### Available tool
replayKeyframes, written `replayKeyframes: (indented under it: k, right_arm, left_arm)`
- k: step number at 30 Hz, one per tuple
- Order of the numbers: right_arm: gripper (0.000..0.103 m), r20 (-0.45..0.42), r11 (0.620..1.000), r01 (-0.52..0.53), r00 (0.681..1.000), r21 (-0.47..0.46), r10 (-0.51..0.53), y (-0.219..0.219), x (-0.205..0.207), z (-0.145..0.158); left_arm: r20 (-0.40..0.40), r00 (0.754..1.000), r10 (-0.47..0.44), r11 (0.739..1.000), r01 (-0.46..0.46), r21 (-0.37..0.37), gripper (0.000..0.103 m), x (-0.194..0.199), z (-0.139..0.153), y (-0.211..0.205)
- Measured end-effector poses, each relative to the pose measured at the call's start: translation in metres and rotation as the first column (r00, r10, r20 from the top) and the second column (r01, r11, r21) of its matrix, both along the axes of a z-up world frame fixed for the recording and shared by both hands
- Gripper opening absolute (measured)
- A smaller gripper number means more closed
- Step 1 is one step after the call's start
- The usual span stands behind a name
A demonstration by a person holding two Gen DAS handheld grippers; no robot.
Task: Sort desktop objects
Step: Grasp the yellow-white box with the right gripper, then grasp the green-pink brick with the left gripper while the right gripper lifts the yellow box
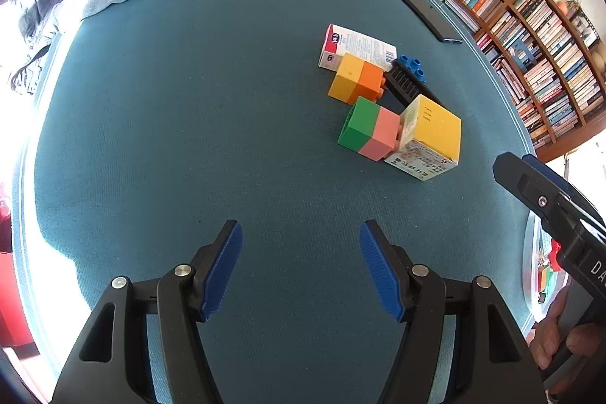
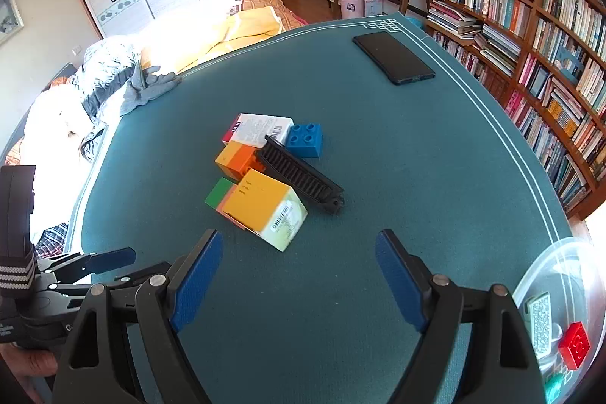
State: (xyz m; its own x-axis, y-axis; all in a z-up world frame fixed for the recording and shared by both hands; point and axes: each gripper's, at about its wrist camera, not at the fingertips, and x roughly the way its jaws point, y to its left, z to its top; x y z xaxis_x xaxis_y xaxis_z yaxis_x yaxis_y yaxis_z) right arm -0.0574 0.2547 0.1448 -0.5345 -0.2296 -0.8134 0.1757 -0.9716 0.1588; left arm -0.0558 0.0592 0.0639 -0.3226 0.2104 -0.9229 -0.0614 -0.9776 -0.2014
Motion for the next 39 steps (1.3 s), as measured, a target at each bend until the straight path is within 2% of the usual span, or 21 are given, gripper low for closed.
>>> replayKeyframes:
  k: [10,18,21,24,27,39]
  right_arm:
    - [0.086,0.020,1.000,0.017,1.000,0.009,-0.017,-0.031,-0.037,-0.015]
    - [0.086,0.070,0.998,0.056,0.996,0.020,-0.057,-0.041,-0.052,-0.037]
    - [0.085,0.085,0.997,0.070,0.994,0.031,-0.072,-0.037,-0.050,-0.043]
    - [0.075,0.094,0.997,0.073,0.993,0.027,-0.075,-0.029,-0.045,-0.046]
    - [0.069,0.091,0.996,0.082,0.992,0.030,-0.085,-0.020,-0.037,-0.044]
    - [0.068,0.075,0.994,0.088,0.993,0.066,-0.093,-0.002,-0.012,-0.035]
  left_arm:
    - [0.027,1.000,0.000,1.000,0.000,0.006,0.068,-0.008,-0.013,-0.019]
    - [0.038,0.999,-0.008,1.000,0.008,0.006,0.068,-0.018,-0.017,-0.027]
    - [0.041,0.999,-0.016,1.000,0.016,0.010,0.068,-0.023,-0.019,-0.026]
    - [0.042,0.999,-0.026,1.000,0.026,0.017,0.068,-0.028,-0.021,-0.022]
    - [0.040,0.998,-0.042,0.999,0.041,0.025,0.068,-0.033,-0.021,-0.015]
    - [0.000,0.992,-0.129,0.989,0.128,0.068,0.068,-0.056,-0.013,0.021]
